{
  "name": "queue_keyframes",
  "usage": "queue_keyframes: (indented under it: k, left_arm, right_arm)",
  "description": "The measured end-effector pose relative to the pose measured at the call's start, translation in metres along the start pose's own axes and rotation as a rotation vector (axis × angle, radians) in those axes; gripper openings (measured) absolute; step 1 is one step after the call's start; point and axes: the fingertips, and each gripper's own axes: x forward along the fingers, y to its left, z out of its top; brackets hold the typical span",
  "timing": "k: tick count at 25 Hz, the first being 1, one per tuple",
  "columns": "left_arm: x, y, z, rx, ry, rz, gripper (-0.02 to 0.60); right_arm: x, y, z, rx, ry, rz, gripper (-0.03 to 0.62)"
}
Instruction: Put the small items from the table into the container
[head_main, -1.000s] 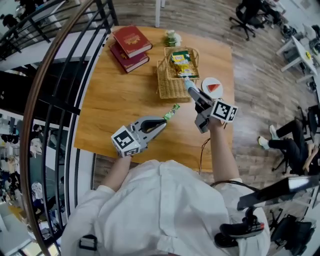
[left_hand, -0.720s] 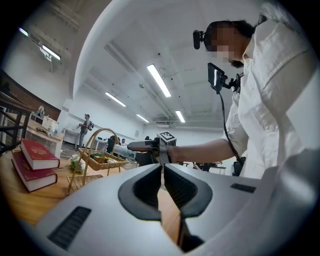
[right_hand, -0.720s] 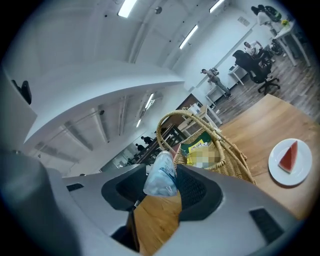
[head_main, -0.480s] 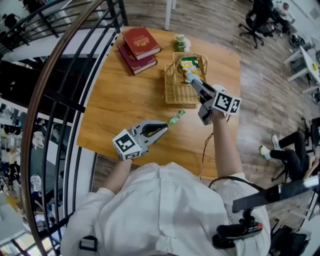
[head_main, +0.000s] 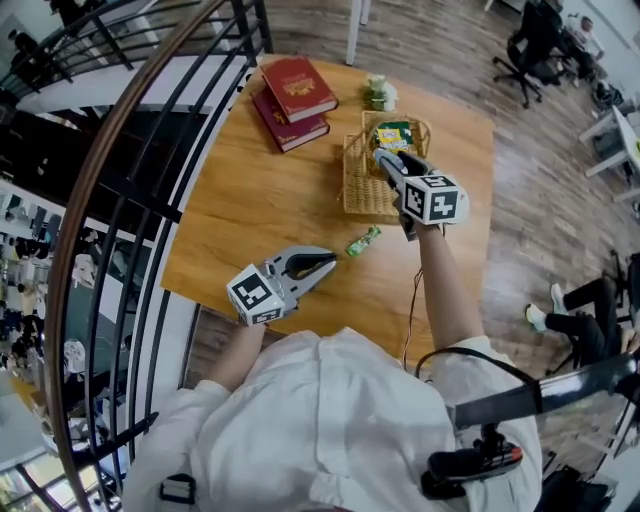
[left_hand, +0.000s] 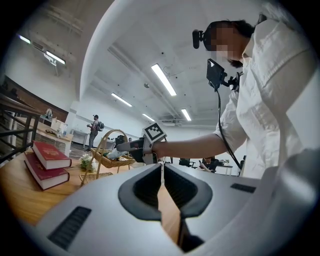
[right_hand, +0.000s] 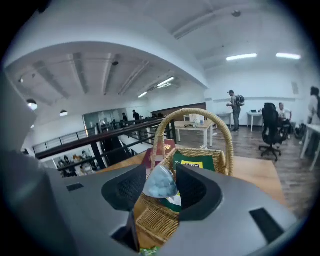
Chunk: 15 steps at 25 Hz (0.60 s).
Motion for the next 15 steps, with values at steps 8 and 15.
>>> queue_keyframes:
  k: [8, 15]
  left_arm:
    - [-0.004, 0.002, -0.001, 0.0, -0.008, 0.007, 0.008]
    - [0.0, 0.001, 0.001, -0.001, -0.019, -0.007, 0.008]
  right_arm:
    - [0.009, 0.018, -0.005, -0.226, 0.043, -0.039, 0.198]
    - [-0.007, 0.014, -0.001, -0.223, 0.006, -0.052, 0.233]
